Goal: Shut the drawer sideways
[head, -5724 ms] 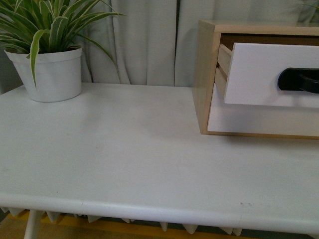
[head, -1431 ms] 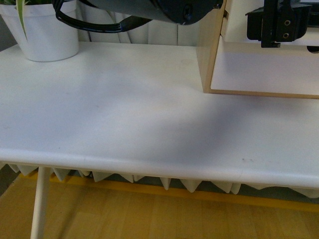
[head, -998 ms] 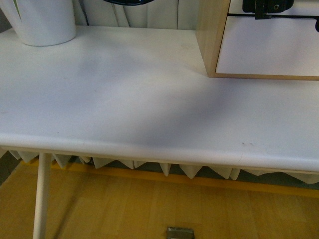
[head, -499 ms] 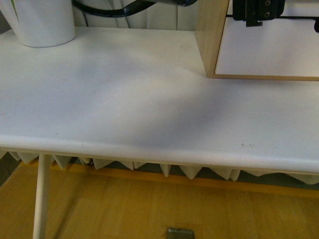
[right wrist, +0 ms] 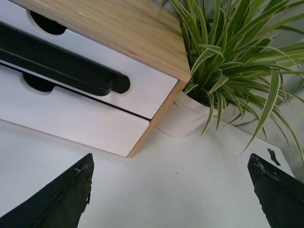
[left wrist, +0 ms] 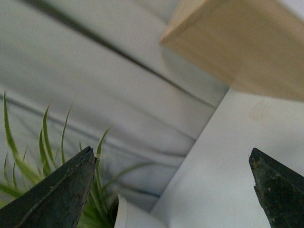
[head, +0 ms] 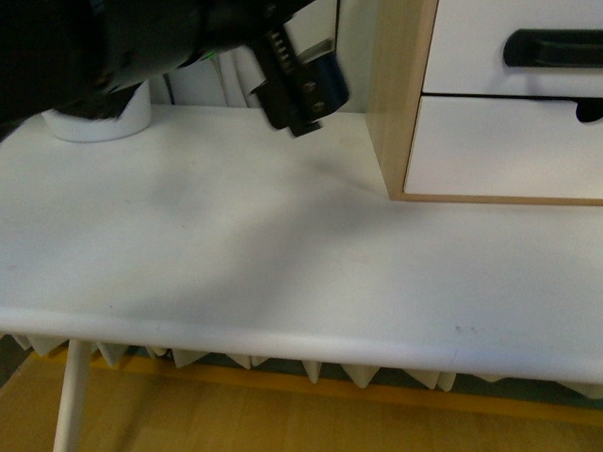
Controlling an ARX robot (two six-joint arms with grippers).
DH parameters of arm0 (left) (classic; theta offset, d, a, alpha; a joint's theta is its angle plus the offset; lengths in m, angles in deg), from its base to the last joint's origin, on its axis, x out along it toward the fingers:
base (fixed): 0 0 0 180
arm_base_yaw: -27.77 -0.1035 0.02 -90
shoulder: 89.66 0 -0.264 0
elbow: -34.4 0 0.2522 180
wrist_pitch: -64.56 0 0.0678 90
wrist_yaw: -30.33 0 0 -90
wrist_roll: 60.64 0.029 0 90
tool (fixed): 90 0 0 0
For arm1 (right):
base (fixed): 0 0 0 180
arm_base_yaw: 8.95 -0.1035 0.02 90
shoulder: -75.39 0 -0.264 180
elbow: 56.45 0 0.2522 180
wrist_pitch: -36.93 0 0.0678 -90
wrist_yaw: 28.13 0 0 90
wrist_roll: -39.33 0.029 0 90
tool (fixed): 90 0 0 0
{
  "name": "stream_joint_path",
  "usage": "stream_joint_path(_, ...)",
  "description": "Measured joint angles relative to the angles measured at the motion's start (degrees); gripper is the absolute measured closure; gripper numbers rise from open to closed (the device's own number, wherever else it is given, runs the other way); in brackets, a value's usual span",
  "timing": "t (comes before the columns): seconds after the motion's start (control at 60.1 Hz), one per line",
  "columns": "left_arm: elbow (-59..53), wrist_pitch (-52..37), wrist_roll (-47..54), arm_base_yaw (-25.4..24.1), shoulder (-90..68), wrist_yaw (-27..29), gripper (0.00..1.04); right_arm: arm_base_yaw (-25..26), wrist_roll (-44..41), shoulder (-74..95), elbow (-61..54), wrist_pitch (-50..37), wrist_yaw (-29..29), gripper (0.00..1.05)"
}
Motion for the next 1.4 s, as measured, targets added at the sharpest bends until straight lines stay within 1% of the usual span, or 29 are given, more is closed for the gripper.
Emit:
stream_joint_path(0.216, -17.3, -2.0, -10.5, -7.9, 12.7, 3.6, 0.06, 3.8, 3.9, -15.6, -10.1, 5.0, -2.6, 0.09)
stream_joint_path(0.349, -26.7, -0.2, -17.2, -12.4, 22.8, 4.8, 0.06, 6.2, 6.8, -24.9, -15.1, 9.5, -4.2, 0.09)
stream_joint_path(0.433, -32.0, 4.5, -20.9, -16.1, 31.4, 5.1, 0.06, 8.0, 9.2, -31.1, -17.9, 12.9, -5.7, 0.09)
stream_joint_path(0.483, -35.1, 10.8, -24.5, -19.5, 38.5, 5.9, 0.06, 9.3, 12.5, -35.7, -20.2, 13.9, -6.6, 0.09)
stream_joint_path(0.516, -36.8, 16.4, -27.9, -22.2, 43.9, 5.1, 0.06, 9.9, 15.0, -38.1, -21.2, 14.3, -6.6, 0.09)
stream_joint_path(0.549, -37.6, 20.2, -29.7, -23.6, 47.5, 4.9, 0.06, 10.0, 15.9, -38.8, -21.4, 14.3, -6.6, 0.09)
stream_joint_path(0.599, -38.0, 21.8, -31.5, -24.4, 49.9, 5.0, 0.06, 10.1, 17.0, -39.3, -21.4, 14.3, -6.5, 0.09)
stream_joint_path(0.765, -38.0, 22.1, -33.6, -24.6, 50.8, 4.4, 0.06, 10.1, 18.5, -39.3, -21.5, 14.3, -6.5, 0.09)
stream_joint_path(0.782, -38.1, 21.9, -34.3, -24.7, 50.8, 3.3, 0.07, 10.2, 18.6, -39.3, -21.5, 14.2, -6.5, 0.09)
stream_joint_path(0.799, -38.2, 21.4, -35.7, -24.9, 50.8, 2.3, 0.09, 10.5, 20.0, -39.7, -21.9, 13.2, -8.0, 0.11)
stream_joint_path(0.815, -38.6, 20.3, -37.9, -25.2, 50.9, -0.3, 0.12, 10.4, 21.5, -40.2, -22.9, 10.8, -10.4, 0.15)
stream_joint_path(0.832, -39.0, 19.5, -39.8, -25.4, 51.1, -2.4, 0.16, 10.3, 22.7, -40.4, -23.4, 10.0, -11.1, 0.17)
stream_joint_path(0.849, -39.3, 19.3, -41.1, -25.5, 51.3, -3.5, 0.18, 10.0, 23.8, -40.9, -24.1, 9.0, -11.5, 0.2)
stream_joint_path(0.865, -39.6, 19.1, -44.5, -25.6, 51.8, -5.0, 0.21, 9.8, 24.6, -41.3, -24.5, 8.5, -11.5, 0.22)
stream_joint_path(0.882, -39.9, 19.1, -45.2, -25.6, 52.1, -5.6, 0.23, 9.1, 26.0, -42.3, -25.4, 8.2, -11.2, 0.25)
stream_joint_path(0.915, -40.7, 19.1, -50.6, -25.7, 53.2, -6.8, 0.3, 7.9, 27.2, -43.8, -26.6, 8.2, -10.4, 0.31)
stream_joint_path(0.948, -41.4, 19.2, -53.4, -25.7, 54.0, -7.3, 0.35, 5.9, 28.8, -45.7, -28.0, 8.2, -8.5, 0.38)
stream_joint_path(1.015, -42.6, 19.8, -56.7, -25.8, 55.6, -7.4, 0.46, 2.4, 30.1, -48.1, -29.4, 8.5, -5.0, 0.48)
stream_joint_path(1.032, -42.9, 20.1, -57.6, -25.8, 56.2, -7.3, 0.5, 1.0, 30.4, -48.9, -29.9, 8.7, -3.6, 0.53)
stream_joint_path(1.048, -43.1, 20.2, -57.9, -25.8, 56.5, -7.2, 0.52, 0.7, 30.5, -49.0, -30.0, 8.7, -3.3, 0.54)
stream_joint_path(1.065, -43.4, 20.5, -58.6, -25.9, 57.1, -7.2, 0.55, -0.6, 30.8, -49.7, -30.5, 8.8, -2.0, 0.58)
stream_joint_path(1.082, -43.7, 20.8, -59.1, -25.9, 57.7, -7.2, 0.59, -0.9, 30.8, -49.9, -30.6, 8.9, -1.7, 0.59)
stream_joint_path(1.098, -43.8, 20.9, -59.4, -25.9, 58.0, -7.3, 0.6, -2.3, 31.0, -50.5, -31.1, 9.0, -0.4, 0.64)
stream_joint_path(1.131, -44.3, 21.6, -60.1, -25.9, 59.2, -7.3, 0.68, -3.6, 31.2, -51.1, -31.7, 9.2, 0.9, 0.68)
stream_joint_path(1.181, -44.9, 22.3, -60.6, -25.9, 60.4, -7.3, 0.75, -6.1, 31.4, -52.2, -32.8, 9.5, 3.3, 0.77)
stream_joint_path(1.215, -45.4, 23.2, -60.8, -25.9, 61.9, -7.4, 0.84, -8.3, 31.5, -53.2, -33.6, 9.7, 5.5, 0.86)
stream_joint_path(1.281, -46.1, 24.5, -61.1, -25.9, 64.0, -7.4, 0.96, -11.0, 31.6, -54.4, -34.4, 9.8, 7.9, 0.97)
stream_joint_path(1.314, -46.4, 25.1, -61.3, -25.9, 64.8, -7.4, 1.01, -12.3, 31.6, -55.0, -34.9, 9.8, 9.0, 1.03)
stream_joint_path(1.398, -47.1, 27.0, -61.5, -25.9, 67.4, -7.4, 1.01, -15.1, 31.6, -56.2, -36.0, 10.0, 11.8, 1.04)
